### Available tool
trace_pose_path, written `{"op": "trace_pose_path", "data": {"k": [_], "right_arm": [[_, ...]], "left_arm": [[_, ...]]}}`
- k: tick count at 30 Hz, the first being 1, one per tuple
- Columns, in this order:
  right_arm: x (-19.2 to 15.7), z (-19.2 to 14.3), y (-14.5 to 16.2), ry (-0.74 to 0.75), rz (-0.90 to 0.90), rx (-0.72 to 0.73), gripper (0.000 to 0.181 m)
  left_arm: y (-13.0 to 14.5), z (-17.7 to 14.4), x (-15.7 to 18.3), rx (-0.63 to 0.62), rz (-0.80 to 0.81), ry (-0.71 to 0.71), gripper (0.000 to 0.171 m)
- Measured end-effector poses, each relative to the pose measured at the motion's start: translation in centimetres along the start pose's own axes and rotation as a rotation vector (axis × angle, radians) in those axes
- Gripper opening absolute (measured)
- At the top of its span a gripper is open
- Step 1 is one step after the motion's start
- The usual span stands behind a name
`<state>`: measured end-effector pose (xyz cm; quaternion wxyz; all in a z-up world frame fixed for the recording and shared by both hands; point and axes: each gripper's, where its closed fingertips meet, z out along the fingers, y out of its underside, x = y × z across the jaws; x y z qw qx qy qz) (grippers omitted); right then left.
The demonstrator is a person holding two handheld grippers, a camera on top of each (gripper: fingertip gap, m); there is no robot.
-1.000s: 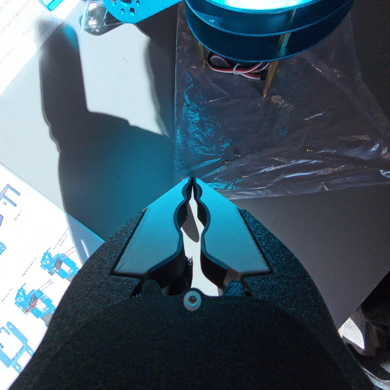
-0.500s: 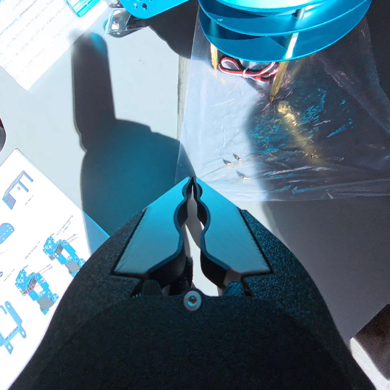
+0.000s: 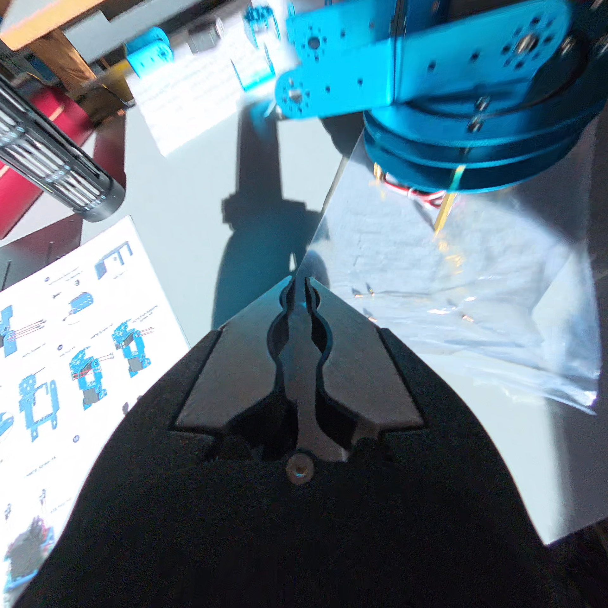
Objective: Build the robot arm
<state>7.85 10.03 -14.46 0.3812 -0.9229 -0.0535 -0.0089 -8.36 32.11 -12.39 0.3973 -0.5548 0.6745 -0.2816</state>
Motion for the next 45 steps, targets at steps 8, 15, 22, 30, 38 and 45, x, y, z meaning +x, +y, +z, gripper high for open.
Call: {"op": "trace_pose_path", "data": {"k": [8,15,22,30,38,45], "right_arm": [[1.4,0.0,-4.5,0.141,0.219,0.211,0.033],[-0.6,-0.5,-7.9,0.281,0.480,0.370,0.034],[0.0,-1.9,-7.7,0.495,0.747,0.501,0.038],[0.0,-0.3,-6.6,0.613,0.848,0.474,0.039],[0.9,0.0,-6.6,0.591,0.862,0.444,0.040],[0.8,0.8,-7.8,0.601,0.773,0.368,0.040]], "left_arm": [[-4.1,-5.7,4.0,0.255,-0.289,0.145,0.031],[-7.1,-9.4,8.6,0.410,-0.478,0.224,0.035],[-8.3,-10.1,17.1,0.313,-0.598,0.152,0.067],[-11.1,-12.1,26.1,0.303,-0.608,0.230,0.072],[-11.7,-12.7,24.8,0.330,-0.524,0.041,0.068],[-12.1,-11.3,24.2,0.322,-0.589,0.110,0.055]]}}
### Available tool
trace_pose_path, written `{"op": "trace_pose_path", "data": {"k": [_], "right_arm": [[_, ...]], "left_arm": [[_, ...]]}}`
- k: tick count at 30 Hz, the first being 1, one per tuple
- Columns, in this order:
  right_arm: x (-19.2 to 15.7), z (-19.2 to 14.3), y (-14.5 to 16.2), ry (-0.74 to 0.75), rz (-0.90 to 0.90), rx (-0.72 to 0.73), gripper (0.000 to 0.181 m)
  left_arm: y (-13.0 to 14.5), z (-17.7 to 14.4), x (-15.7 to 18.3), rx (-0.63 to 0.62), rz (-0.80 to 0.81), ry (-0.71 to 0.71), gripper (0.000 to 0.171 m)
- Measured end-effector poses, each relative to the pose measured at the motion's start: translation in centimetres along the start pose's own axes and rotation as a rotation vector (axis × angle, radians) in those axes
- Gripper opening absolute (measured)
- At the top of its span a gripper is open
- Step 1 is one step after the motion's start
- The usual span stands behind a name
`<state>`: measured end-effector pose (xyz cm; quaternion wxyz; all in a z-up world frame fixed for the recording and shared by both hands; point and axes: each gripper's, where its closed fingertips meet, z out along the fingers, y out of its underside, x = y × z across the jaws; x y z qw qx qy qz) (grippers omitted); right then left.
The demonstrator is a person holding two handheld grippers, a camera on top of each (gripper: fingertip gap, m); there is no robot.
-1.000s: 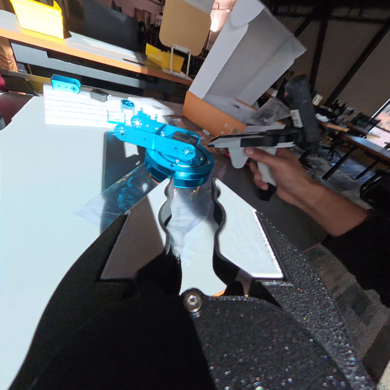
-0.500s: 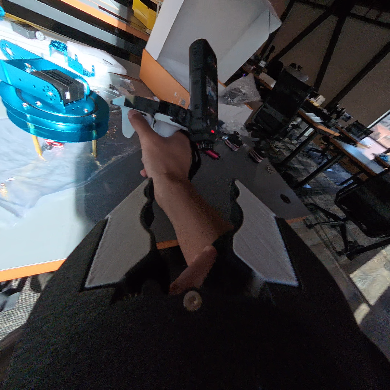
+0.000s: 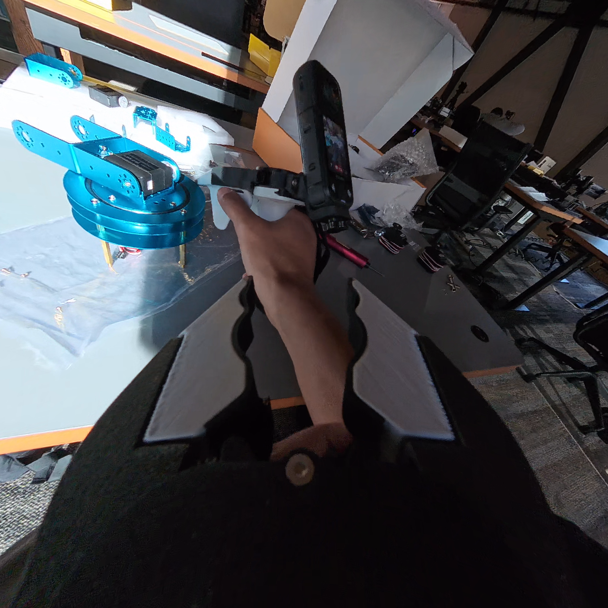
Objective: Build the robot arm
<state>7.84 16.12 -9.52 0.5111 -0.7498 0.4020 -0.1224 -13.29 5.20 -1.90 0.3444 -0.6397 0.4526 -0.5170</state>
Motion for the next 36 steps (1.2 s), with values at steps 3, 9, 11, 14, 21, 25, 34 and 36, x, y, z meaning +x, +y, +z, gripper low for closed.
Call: {"op": "trace_pose_path", "data": {"k": [3,9,11,14,21,25,34,36], "right_arm": [[0.8,0.1,0.1,0.017,-0.025,-0.001,0.041],[4.8,-0.3,-0.6,0.026,0.035,0.040,0.043],[6.3,-0.7,-1.5,0.011,0.062,0.078,0.044],[8.3,-0.9,-3.5,0.012,0.019,0.144,0.044],[10.4,2.1,-8.5,-0.080,-0.180,0.105,0.044],[8.1,1.8,-9.4,-0.180,-0.286,0.032,0.044],[4.3,-9.1,-1.1,-0.411,-0.400,-0.086,0.048],[4.6,-11.2,1.5,-0.426,-0.441,-0.083,0.048]], "left_arm": [[0.7,-1.3,1.6,-0.003,-0.096,0.115,0.050],[3.2,-6.1,5.9,-0.009,-0.106,0.218,0.013],[3.4,-7.6,6.9,0.005,-0.103,0.237,0.009],[3.5,-9.2,8.9,-0.017,-0.138,0.323,0.000],[2.4,-9.8,10.9,-0.010,-0.051,0.433,0.030],[3.5,-5.3,9.2,-0.075,0.003,0.431,0.043],[2.3,-1.8,-8.9,-0.042,0.330,0.185,0.031],[2.0,-1.6,-13.6,-0.084,0.397,0.124,0.036]]}}
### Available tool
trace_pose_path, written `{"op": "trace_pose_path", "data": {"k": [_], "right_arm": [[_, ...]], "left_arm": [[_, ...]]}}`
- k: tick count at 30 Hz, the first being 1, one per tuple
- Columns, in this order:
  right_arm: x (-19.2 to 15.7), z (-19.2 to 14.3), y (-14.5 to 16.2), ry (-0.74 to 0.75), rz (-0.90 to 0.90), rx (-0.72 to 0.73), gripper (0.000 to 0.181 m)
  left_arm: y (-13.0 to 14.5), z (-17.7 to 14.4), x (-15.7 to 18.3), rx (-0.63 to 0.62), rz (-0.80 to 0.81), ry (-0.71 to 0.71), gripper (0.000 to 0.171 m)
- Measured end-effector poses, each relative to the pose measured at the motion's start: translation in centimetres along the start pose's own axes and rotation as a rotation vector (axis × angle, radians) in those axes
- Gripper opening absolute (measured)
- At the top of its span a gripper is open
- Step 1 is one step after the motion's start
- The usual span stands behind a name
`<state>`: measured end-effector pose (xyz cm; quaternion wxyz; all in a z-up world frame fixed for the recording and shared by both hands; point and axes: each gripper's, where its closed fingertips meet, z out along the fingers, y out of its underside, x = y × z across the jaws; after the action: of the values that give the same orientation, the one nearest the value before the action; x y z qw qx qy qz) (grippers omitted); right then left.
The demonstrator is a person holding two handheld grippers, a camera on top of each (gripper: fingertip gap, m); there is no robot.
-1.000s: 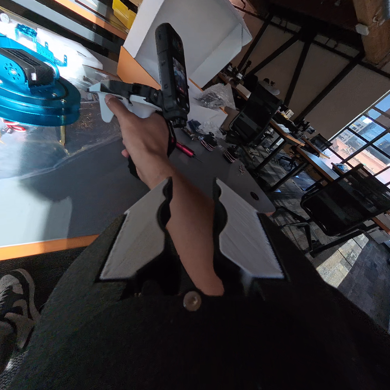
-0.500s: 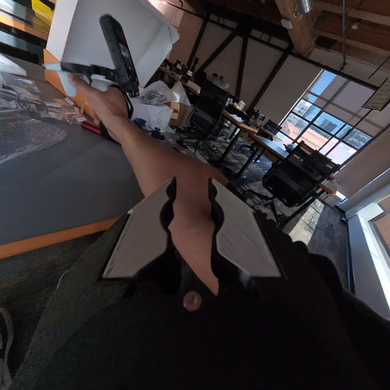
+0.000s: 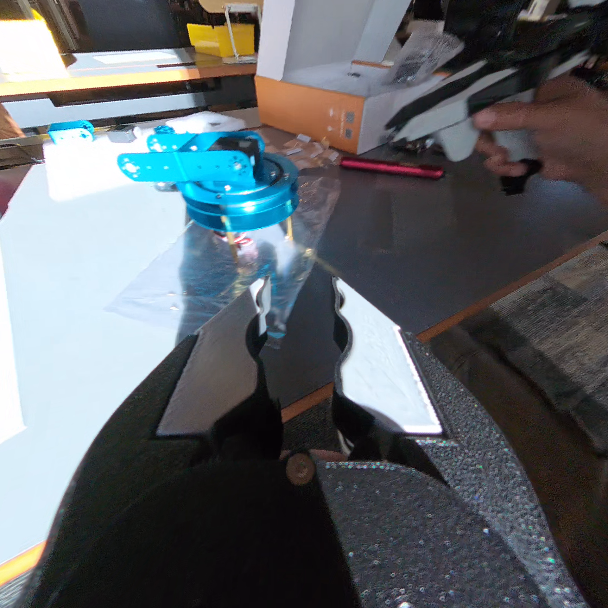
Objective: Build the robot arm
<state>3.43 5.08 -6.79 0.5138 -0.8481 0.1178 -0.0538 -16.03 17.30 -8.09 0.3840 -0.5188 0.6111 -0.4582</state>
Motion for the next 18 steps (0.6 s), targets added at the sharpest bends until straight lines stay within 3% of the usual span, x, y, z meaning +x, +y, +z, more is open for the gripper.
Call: {"op": "trace_pose_path", "data": {"k": [3,6,8,10,14,18], "right_arm": [[-2.1,-1.3,3.0,-0.024,0.013,-0.019,0.047],[-5.1,-1.1,4.6,-0.067,0.021,-0.041,0.047],[-7.1,-0.3,4.0,-0.074,0.034,-0.005,0.040],[-10.9,1.6,2.7,-0.172,0.065,0.011,0.034],[-17.3,7.3,-0.2,-0.260,0.024,-0.037,0.022],[-19.3,12.4,-0.6,-0.224,-0.039,-0.182,0.015]], "left_arm": [[2.0,0.0,-4.7,-0.098,0.098,0.005,0.035],[3.4,0.3,-6.6,-0.198,0.179,0.127,0.035],[4.2,1.0,-7.9,-0.267,0.237,0.194,0.036],[4.9,1.7,-8.8,-0.344,0.252,0.276,0.035],[2.9,2.1,-9.6,-0.266,0.302,0.426,0.032],[1.2,2.5,-11.2,-0.173,0.216,0.450,0.025]]}}
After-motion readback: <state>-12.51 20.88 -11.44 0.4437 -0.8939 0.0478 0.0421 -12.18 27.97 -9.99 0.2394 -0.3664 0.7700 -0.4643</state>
